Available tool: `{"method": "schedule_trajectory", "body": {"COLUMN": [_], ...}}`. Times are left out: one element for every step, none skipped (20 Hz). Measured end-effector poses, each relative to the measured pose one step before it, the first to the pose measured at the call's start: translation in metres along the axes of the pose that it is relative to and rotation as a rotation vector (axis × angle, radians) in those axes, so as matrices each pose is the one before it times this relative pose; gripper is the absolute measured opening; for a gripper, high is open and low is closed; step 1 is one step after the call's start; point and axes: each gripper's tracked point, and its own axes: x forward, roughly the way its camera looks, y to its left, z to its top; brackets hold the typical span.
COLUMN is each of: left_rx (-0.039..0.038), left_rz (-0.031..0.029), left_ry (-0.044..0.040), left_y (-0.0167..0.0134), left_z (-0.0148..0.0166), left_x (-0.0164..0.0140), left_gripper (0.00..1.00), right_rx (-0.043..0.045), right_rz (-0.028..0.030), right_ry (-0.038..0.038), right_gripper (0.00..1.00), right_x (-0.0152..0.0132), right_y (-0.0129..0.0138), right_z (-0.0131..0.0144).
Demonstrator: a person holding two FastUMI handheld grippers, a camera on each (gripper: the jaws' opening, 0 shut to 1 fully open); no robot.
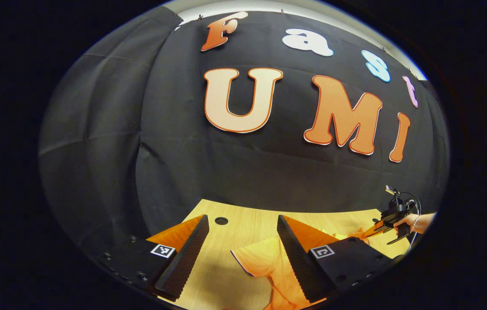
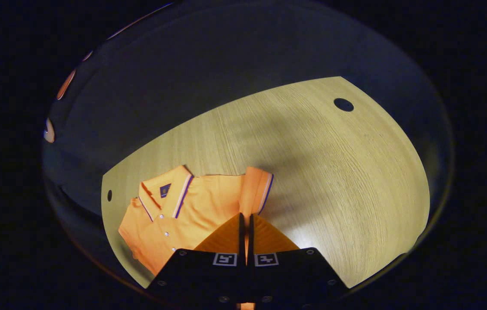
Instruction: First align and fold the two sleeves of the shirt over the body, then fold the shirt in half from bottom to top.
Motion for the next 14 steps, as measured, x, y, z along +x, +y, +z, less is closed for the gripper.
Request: {"method": "schedule_trajectory", "body": {"left_rx": [-0.00443,-0.00365,-0.00436,-0.00588,-0.00691,-0.00717,-0.00630,-0.00486,-0.00430,-0.00213,-0.00041,-0.00096,-0.00377,-0.00680], "left_rz": [-0.00292,-0.00323,-0.00412,-0.00404,-0.00539,-0.00373,-0.00125,-0.00233,-0.00253,-0.00339,0.00075,0.00195,0.00233,0.00072], "left_ry": [-0.00526,-0.00477,-0.00426,-0.00363,-0.00261,-0.00056,0.00085,0.00160,0.00089,0.00085,-0.00025,0.00142,0.00371,0.00657], "left_y": [0.00268,0.00372,0.00291,0.00391,0.00268,0.00222,0.00406,0.00174,0.00270,0.00236,0.00365,0.00499,0.00382,0.00343], "left_z": [0.00194,0.00262,0.00183,0.00094,0.00100,-0.00023,0.00165,-0.00262,-0.00019,-0.00166,-0.00022,-0.00069,-0.00144,-0.00245], "left_x": [-0.00063,-0.00242,0.00053,-0.00082,-0.00011,0.00011,-0.00131,0.00094,-0.00074,0.00022,-0.00168,-0.00109,-0.00067,0.00025], "left_gripper": [0.98,0.98,0.98,0.98,0.98,0.98,0.98,0.98,0.98,0.98,0.98,0.98,0.98,0.98], "right_rx": [-0.02295,-0.02337,-0.02391,-0.02305,-0.02590,-0.03080,-0.03277,-0.03003,-0.02388,-0.02245,-0.02658,-0.03083,-0.03178,-0.02258], "right_rz": [0.02231,0.02017,0.01632,0.01438,0.01158,0.00763,0.00662,0.00777,0.00733,0.00823,0.00625,-0.00319,-0.00545,0.00124], "right_ry": [-0.00433,-0.00445,-0.00276,-0.00098,-0.00038,-0.00053,0.00015,0.00253,0.00876,0.00649,0.00474,0.00245,0.00354,0.00889], "right_gripper": [0.00,0.01,0.00,0.00,0.01,0.00,0.01,0.01,0.01,0.01,0.02,0.02,0.02,0.02], "right_x": [-0.00617,-0.00498,-0.00437,-0.00332,-0.00242,-0.00251,-0.00095,-0.00036,0.00146,0.00324,0.00359,0.00450,0.00639,0.00510], "right_y": [0.01490,0.01521,0.01571,0.01455,0.01463,0.01308,0.01304,0.01361,0.01240,0.01178,0.01032,0.00861,0.00809,0.00836], "right_z": [-0.00003,-0.00036,-0.00046,-0.00098,-0.00146,-0.00027,-0.00076,-0.00173,-0.00340,-0.00191,-0.00265,-0.00346,-0.00235,-0.00510]}}
